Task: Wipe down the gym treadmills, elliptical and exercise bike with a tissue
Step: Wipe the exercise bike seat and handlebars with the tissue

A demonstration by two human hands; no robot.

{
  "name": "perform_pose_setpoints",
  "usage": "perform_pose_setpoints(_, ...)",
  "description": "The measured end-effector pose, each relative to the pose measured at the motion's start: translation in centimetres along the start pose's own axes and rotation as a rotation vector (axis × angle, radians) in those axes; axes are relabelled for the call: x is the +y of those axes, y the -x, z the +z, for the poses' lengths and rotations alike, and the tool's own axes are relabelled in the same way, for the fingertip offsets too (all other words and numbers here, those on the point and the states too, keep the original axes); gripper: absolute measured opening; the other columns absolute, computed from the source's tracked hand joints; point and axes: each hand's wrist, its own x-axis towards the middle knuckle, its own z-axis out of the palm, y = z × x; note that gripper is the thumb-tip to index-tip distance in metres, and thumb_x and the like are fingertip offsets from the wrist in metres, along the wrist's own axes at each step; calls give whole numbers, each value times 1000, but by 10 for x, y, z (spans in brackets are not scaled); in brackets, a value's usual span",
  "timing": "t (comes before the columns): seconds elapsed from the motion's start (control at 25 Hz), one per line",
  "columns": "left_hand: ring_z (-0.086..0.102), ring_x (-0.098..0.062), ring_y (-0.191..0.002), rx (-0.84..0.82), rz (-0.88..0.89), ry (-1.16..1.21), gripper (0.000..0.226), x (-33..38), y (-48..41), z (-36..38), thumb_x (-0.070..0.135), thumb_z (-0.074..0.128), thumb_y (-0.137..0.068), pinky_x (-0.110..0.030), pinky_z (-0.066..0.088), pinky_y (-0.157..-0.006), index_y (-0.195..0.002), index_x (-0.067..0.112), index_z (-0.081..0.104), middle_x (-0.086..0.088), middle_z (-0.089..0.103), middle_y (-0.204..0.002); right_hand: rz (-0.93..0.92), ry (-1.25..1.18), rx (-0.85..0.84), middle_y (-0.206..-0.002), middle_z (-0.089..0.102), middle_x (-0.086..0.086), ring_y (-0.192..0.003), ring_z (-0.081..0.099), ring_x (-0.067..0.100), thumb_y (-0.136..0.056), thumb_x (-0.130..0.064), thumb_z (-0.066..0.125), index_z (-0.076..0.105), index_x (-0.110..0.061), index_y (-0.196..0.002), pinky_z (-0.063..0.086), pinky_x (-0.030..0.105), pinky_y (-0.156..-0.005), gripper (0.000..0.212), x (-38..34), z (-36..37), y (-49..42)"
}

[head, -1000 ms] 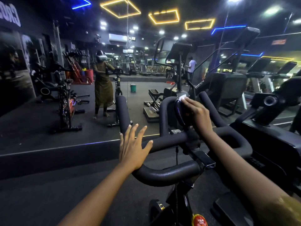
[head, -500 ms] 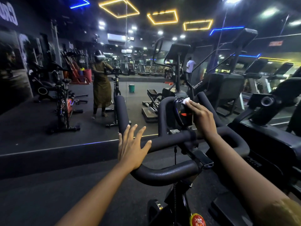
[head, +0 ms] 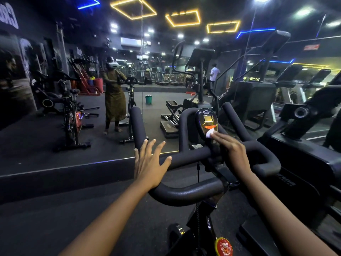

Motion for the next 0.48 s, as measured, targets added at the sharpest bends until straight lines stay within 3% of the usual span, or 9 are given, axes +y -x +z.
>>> perform_pose_setpoints(0.16,-6,-14,-147,1,-9,2,57,0,0,1,49,40,-96,-40,-4,-119,-149,34,23,3,12,-159,114,-27,-8,-129,56,11,-121,52,22,-69,0,66,60,-9,-125,34,24,-104,57,1,6,-14)
perform_pose_setpoints(0.36,-4,-15,-147,30,4,45,58,-1,0,1,45,43,-96,-39,-2,-118,-149,33,23,2,11,-159,34,13,-49,-126,59,7,-116,56,20,-65,8,73,61,-14,-124,35,19,-100,65,-14,11,8)
perform_pose_setpoints(0.48,3,-19,-147,167,-72,287,64,-1,6,5,36,54,-93,-41,13,-117,-149,30,24,1,9,-159,-122,-34,-88,-124,61,6,-112,57,17,-68,11,65,62,-14,-122,38,19,-97,59,-44,21,-9)
